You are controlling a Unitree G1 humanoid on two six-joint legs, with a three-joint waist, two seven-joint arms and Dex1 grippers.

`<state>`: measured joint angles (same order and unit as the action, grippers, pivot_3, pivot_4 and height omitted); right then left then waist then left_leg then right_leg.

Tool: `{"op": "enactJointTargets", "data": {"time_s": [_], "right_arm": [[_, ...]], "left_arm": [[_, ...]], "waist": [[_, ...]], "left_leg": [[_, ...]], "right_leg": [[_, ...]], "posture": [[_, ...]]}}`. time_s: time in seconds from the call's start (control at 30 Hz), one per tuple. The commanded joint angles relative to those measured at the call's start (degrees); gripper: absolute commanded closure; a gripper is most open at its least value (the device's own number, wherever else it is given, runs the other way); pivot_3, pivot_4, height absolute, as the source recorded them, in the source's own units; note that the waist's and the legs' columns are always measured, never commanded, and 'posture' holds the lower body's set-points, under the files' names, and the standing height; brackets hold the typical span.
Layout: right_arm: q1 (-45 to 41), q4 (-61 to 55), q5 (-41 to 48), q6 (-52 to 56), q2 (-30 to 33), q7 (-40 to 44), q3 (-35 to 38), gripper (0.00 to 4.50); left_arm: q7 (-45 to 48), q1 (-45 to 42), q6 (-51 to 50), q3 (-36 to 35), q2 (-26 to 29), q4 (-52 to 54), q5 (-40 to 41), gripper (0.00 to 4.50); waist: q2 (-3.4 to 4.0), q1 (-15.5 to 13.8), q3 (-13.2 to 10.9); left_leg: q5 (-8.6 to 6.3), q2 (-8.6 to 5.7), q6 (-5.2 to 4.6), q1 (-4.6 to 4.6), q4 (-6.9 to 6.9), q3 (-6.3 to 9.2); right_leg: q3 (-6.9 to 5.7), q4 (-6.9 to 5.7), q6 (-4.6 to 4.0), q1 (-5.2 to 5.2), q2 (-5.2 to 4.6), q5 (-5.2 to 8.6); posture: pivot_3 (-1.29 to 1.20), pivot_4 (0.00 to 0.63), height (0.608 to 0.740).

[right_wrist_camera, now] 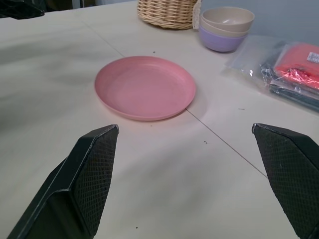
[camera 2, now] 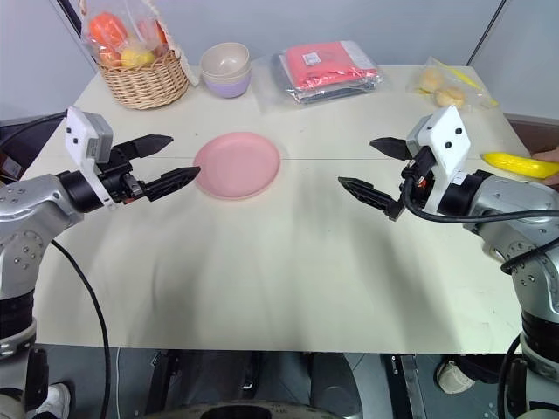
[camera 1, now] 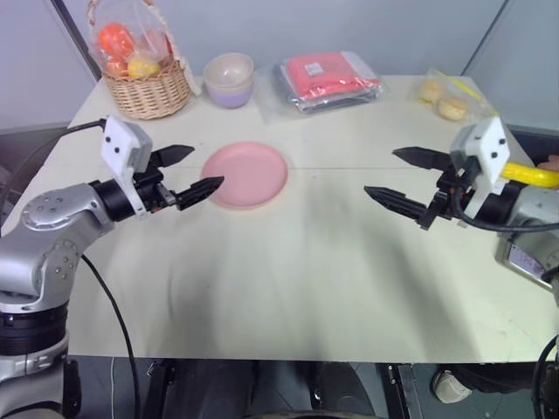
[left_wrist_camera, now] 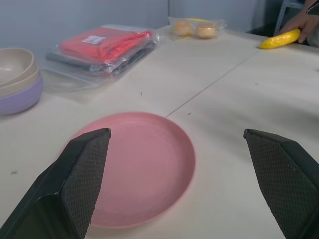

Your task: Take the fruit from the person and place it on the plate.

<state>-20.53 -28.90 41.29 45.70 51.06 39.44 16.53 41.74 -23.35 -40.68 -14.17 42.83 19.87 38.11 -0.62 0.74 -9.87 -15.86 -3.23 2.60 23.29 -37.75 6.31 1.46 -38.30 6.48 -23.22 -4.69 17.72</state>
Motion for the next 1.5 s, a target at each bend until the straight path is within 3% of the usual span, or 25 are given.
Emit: {"op": "enactJointTargets", "data": {"time_s": [0.03, 1.5], "right_arm": [[-0.72, -1.28, -0.04, -0.73, 0.62, -0.33, 1.34, 0.11], [-1.09, -0.45, -0.99, -1.05, 1.38, 0.95, 0.92, 0.11]], "left_arm": [[0.41, -0.81, 0.53, -0.59, 0.88, 1.51, 0.44, 0.00], [0.18, -1.21, -0.03, 1.00, -0.01, 2.27, 0.83, 0.00]], "waist": [[0.00, 0.00, 0.00], [0.00, 0.00, 0.00]], "left_leg": [[0.00, 0.00, 0.00, 0.00, 0.00, 0.00], [0.00, 0.00, -0.01, 0.00, -0.01, 0.00]], "right_leg": [[0.00, 0.00, 0.00, 0.00, 0.00, 0.00], [0.00, 0.00, 0.00, 0.00, 0.00, 0.00]], "posture": [[0.00, 0.150, 0.740], [0.00, 0.150, 0.740]]}}
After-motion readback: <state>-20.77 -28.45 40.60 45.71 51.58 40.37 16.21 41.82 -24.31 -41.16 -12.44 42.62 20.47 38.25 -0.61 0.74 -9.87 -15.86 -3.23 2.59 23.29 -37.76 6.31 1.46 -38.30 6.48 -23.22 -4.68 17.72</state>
